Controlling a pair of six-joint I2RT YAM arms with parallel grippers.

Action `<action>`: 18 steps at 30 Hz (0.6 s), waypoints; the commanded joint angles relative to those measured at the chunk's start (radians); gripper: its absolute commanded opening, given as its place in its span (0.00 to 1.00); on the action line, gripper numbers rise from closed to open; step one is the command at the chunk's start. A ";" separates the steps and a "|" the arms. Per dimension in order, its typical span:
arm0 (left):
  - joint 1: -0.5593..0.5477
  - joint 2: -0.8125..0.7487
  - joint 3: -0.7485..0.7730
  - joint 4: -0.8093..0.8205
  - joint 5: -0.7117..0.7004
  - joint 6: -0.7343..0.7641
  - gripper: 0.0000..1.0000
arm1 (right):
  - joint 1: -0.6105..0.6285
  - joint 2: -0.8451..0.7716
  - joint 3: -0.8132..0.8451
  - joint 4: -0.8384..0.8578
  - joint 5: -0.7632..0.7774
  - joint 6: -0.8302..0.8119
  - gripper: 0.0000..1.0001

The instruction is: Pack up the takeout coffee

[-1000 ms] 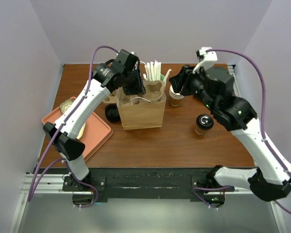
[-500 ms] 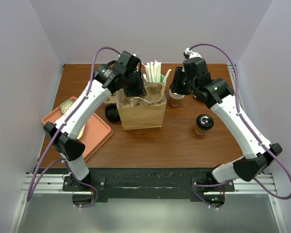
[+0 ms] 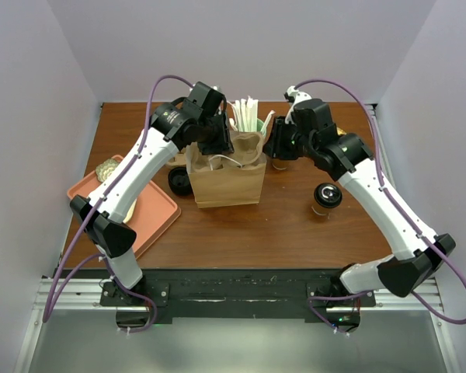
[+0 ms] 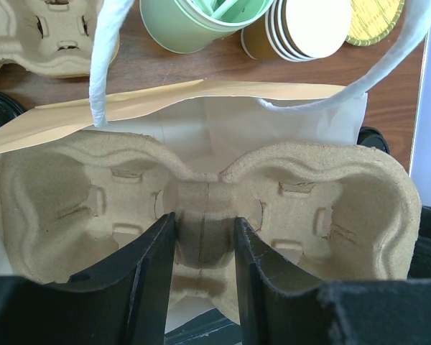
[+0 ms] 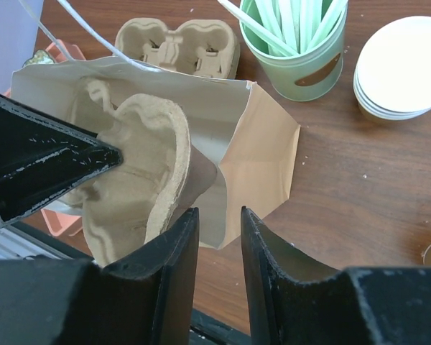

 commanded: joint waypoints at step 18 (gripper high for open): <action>-0.006 -0.045 0.014 0.034 -0.108 -0.025 0.11 | -0.001 0.015 -0.073 0.082 -0.050 -0.050 0.00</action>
